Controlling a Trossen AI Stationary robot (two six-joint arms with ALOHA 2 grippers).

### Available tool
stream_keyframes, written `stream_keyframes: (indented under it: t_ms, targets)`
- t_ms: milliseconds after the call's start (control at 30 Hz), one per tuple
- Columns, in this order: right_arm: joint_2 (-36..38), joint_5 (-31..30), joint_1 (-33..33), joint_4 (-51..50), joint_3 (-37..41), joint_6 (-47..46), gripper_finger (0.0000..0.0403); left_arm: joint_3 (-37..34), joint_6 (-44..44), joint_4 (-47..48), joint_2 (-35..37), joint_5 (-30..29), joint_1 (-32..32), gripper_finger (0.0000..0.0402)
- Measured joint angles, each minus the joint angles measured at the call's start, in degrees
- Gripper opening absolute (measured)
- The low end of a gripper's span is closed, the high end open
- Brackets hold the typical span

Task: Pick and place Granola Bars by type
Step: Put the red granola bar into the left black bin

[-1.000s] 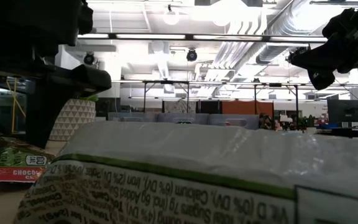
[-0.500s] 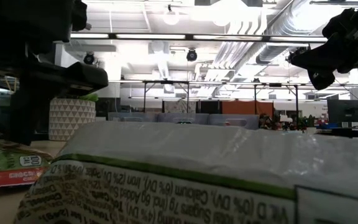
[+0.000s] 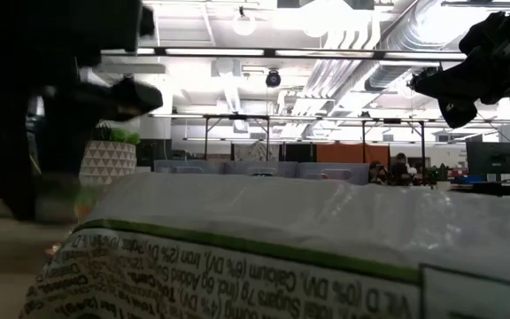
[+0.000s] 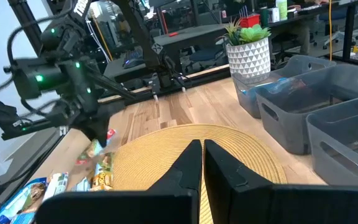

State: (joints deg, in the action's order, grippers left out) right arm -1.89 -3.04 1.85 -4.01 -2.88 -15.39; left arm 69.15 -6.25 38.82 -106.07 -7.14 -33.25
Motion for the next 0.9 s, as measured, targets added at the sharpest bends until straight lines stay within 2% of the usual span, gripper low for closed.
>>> stream_keyframes:
  t_ms: [167,400,500,633,900]
  targets:
    - [0.0,0.0,0.0,0.0,0.0,0.0,0.0,0.0,-1.8,2.4,5.3,-1.7,-0.1,0.0071]
    - [-0.1,0.0,0.0,0.0,0.0,0.0,0.0,0.1,-6.8,3.5,16.7,-3.4,-0.1,0.0071]
    - [-0.1,0.0,0.0,0.0,0.0,0.0,0.0,0.1,-10.6,3.2,22.0,-9.1,-0.1,0.0071]
    - [-0.1,0.0,0.0,0.0,0.0,0.0,0.0,0.1,-14.8,1.3,28.6,-19.6,-0.1,0.0071]
    - [-0.1,0.0,0.0,0.0,0.0,0.0,0.0,0.1,-19.5,-6.7,36.1,-39.0,-0.1,0.0071]
